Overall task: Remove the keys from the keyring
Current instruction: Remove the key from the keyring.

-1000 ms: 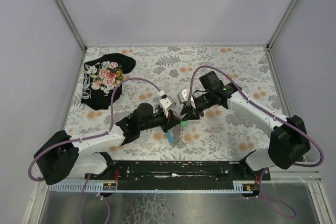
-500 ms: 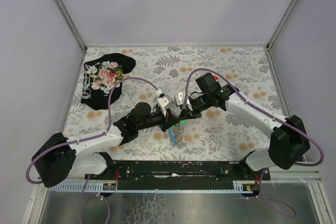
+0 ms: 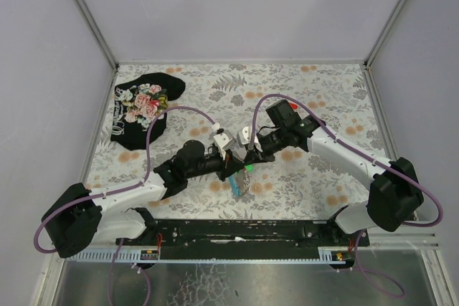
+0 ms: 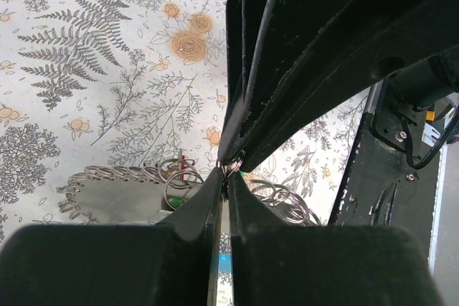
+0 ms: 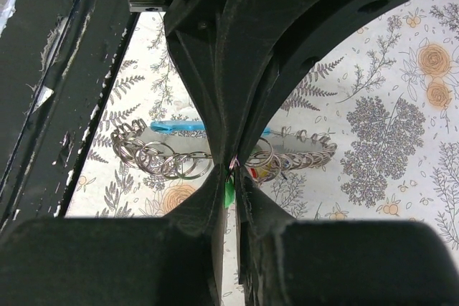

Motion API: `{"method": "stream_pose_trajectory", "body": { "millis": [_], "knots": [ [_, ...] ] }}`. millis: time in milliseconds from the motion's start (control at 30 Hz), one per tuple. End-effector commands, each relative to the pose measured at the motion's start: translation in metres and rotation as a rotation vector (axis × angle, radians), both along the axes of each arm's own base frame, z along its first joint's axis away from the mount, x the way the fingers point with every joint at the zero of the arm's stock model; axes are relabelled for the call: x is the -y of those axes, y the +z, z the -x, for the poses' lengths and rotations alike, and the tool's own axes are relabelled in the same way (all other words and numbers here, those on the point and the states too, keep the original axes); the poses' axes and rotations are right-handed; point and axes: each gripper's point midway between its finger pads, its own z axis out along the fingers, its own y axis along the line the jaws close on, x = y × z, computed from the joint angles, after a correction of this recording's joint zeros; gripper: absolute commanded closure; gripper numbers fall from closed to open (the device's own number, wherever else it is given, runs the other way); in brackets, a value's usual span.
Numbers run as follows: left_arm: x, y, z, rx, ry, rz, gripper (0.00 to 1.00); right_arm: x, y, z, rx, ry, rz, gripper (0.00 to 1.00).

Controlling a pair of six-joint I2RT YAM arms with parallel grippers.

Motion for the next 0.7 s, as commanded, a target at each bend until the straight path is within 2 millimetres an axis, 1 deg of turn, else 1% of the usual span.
{"method": "stream_pose_trajectory", "body": {
  "millis": [0,133,267,400,533,667],
  "knots": [
    [0.005,0.021,0.003,0.032,-0.03,0.07,1.0,-0.006,0.021,0.003,0.029,0.02,-0.039,1.0],
    [0.005,0.023,0.008,0.035,-0.055,0.098,0.96,-0.008,0.021,0.001,0.023,0.006,-0.033,1.0],
    [0.001,0.02,0.012,0.028,-0.066,0.12,0.87,-0.01,0.024,0.003,-0.004,0.004,-0.043,1.0],
    [-0.005,0.024,0.014,0.035,-0.058,0.156,0.79,-0.012,0.022,0.002,-0.026,-0.013,-0.039,1.0],
    [-0.013,0.029,0.015,0.047,-0.049,0.184,0.74,-0.012,0.018,0.004,-0.053,-0.017,-0.037,1.0],
    [-0.021,0.029,0.015,0.05,-0.032,0.198,0.7,-0.013,0.015,0.005,-0.066,-0.014,-0.036,1.0]
  ]
}}
